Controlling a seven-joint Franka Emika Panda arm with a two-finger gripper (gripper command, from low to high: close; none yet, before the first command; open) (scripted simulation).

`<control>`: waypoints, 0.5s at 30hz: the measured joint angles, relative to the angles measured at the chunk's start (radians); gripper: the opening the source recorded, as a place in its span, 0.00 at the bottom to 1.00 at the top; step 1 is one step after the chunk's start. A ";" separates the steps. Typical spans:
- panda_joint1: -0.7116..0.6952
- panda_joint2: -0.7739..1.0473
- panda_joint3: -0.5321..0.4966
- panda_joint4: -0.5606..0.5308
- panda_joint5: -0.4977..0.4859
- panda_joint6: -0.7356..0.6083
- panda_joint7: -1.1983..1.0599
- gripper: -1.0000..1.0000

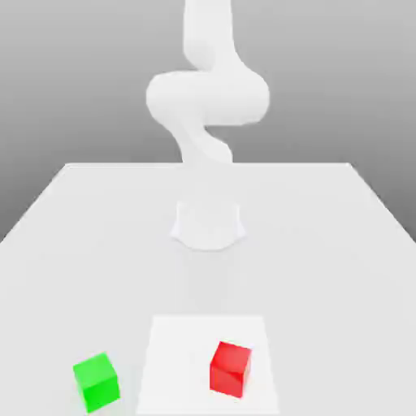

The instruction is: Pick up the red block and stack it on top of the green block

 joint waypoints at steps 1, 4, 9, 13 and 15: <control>-0.012 0.039 0.014 -0.012 -0.007 0.018 0.022 0.50; -0.038 0.152 0.048 -0.044 -0.034 0.065 0.087 0.50; -0.075 0.335 0.094 -0.097 -0.074 0.145 0.191 0.50; -0.089 0.481 0.114 -0.140 -0.100 0.208 0.270 0.50; -0.092 0.553 0.119 -0.161 -0.108 0.240 0.306 0.50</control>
